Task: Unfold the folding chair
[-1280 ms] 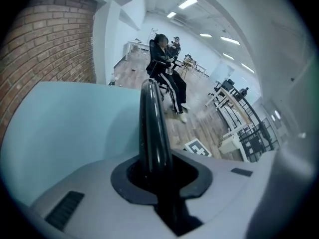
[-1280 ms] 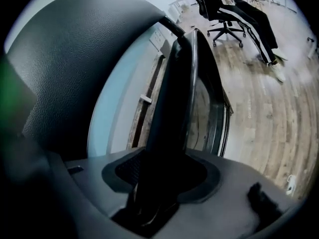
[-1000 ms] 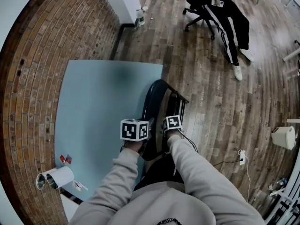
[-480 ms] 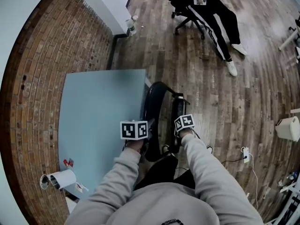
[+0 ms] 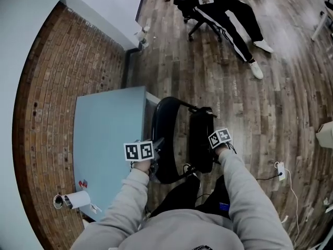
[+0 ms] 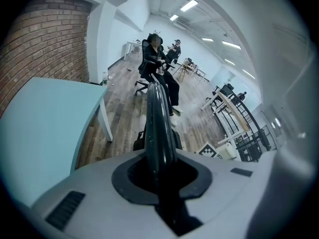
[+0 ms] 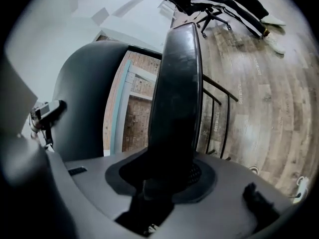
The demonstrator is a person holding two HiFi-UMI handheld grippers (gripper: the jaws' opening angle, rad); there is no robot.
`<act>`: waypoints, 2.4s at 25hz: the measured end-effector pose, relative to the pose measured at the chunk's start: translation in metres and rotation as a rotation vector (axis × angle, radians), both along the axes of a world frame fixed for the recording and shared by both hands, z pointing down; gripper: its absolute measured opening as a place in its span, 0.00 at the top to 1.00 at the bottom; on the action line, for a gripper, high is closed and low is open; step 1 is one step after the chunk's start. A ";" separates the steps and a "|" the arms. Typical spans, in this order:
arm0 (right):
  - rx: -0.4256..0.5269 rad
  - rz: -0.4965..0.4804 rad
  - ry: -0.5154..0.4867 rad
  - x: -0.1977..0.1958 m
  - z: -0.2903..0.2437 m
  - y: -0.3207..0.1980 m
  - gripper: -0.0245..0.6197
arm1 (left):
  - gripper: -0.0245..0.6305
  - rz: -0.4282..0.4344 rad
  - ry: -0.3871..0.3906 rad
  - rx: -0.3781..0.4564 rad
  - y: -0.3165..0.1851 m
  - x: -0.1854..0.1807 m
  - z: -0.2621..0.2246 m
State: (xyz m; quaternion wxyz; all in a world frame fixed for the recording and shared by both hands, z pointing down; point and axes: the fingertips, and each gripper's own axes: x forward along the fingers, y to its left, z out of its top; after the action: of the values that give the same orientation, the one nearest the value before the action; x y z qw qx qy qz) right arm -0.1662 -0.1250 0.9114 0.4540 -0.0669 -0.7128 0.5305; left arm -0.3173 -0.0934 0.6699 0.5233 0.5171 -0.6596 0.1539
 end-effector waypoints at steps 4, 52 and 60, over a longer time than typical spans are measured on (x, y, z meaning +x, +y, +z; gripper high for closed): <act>-0.050 0.025 -0.057 0.074 0.018 -0.044 0.75 | 0.86 0.028 0.031 0.012 -0.034 0.048 0.015; -0.409 0.239 -0.652 0.259 0.289 -0.133 0.70 | 0.78 0.130 0.087 0.032 -0.066 0.031 0.189; -0.383 0.297 -0.621 0.246 0.304 -0.130 0.68 | 0.70 0.107 0.007 -0.004 -0.057 0.001 0.205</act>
State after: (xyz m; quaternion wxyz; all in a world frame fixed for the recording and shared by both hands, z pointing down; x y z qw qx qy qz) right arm 0.0802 -0.2551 1.2157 0.1145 -0.2038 -0.7062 0.6683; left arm -0.3166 -0.1505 0.8752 0.5177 0.5511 -0.6290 0.1809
